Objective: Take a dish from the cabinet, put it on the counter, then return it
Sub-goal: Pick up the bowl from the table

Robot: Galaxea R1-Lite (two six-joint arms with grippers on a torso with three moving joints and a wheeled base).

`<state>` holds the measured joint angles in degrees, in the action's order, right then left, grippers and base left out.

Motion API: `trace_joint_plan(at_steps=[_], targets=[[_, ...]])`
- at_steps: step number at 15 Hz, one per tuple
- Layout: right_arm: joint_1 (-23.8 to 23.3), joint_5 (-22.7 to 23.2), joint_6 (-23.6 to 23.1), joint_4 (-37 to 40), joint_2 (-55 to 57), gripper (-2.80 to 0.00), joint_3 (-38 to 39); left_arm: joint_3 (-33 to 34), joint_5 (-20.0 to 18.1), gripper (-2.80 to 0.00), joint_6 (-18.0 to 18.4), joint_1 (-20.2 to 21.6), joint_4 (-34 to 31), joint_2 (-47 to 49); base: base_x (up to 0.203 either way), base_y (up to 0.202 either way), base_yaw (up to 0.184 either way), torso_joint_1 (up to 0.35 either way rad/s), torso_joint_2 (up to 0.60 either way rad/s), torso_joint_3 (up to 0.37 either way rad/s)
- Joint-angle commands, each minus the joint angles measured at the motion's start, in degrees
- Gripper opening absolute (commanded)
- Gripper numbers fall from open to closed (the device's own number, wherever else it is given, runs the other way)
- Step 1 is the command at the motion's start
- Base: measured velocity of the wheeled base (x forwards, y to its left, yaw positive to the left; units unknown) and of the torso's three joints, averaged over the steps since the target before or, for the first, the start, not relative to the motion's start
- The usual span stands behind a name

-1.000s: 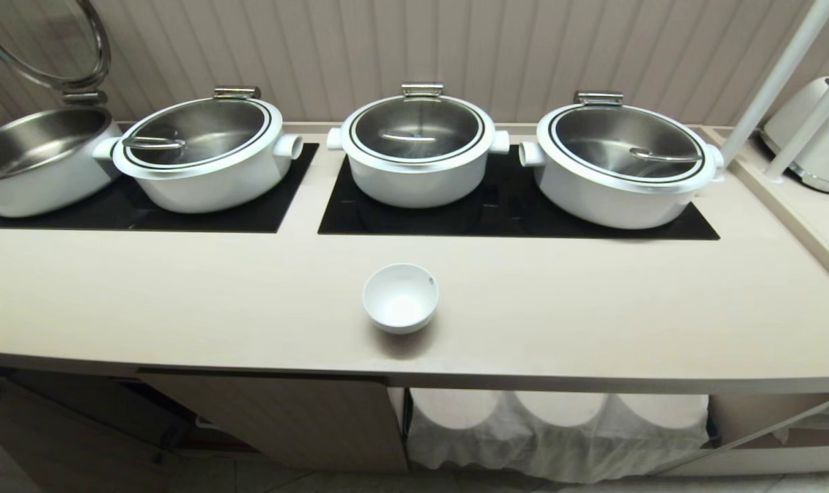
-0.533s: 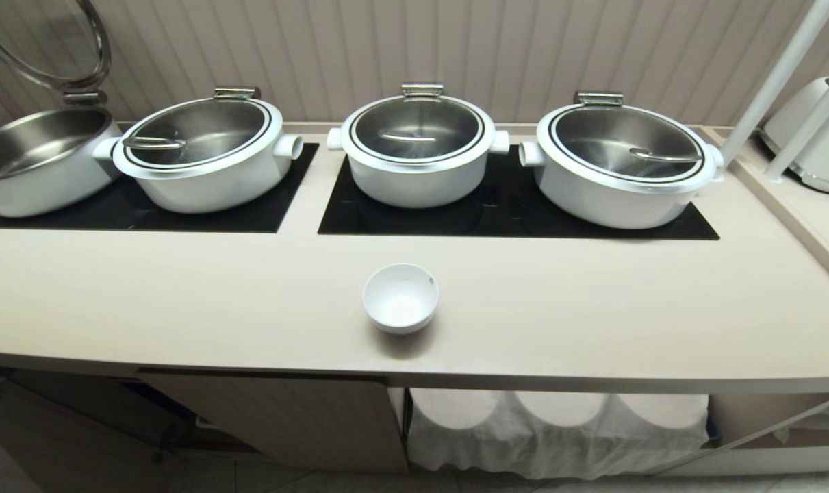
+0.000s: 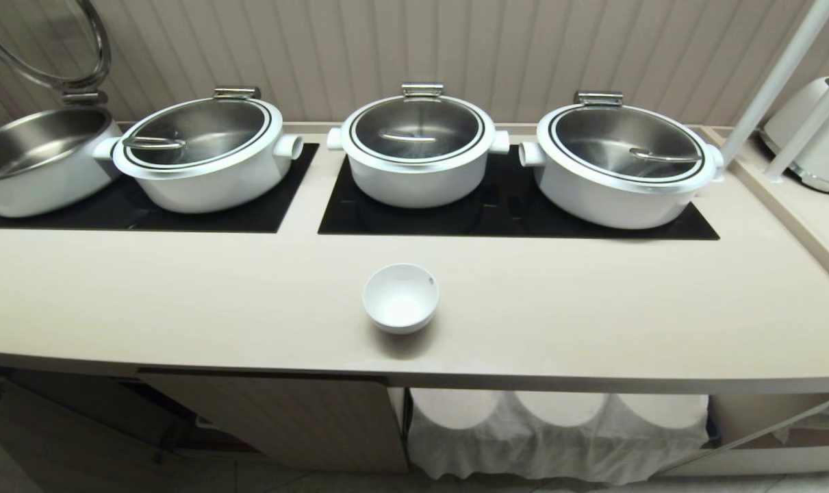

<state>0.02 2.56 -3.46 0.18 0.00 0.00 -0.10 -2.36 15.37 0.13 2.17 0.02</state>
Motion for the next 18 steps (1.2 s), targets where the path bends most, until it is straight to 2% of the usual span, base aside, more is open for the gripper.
trace_joint_plan(at_steps=[1,14,18], targets=[[0.06,0.07,-0.05,0.00,0.00,-2.80,0.00,0.01,-0.01,-2.80,0.10,0.04,0.03,-0.02,0.000,0.000,0.000,0.000,0.00,0.000],[0.00,0.03,-0.04,0.00,0.00,-2.80,0.00,-0.14,-0.17,-2.80,0.80,0.04,-0.64,-0.02,0.000,0.000,0.000,0.000,0.00,0.000],[-0.02,0.03,-0.05,0.00,0.00,-2.80,0.00,-1.02,-0.35,-2.80,-1.19,0.04,-0.71,-0.02,0.000,0.000,0.000,0.000,0.00,0.000]])
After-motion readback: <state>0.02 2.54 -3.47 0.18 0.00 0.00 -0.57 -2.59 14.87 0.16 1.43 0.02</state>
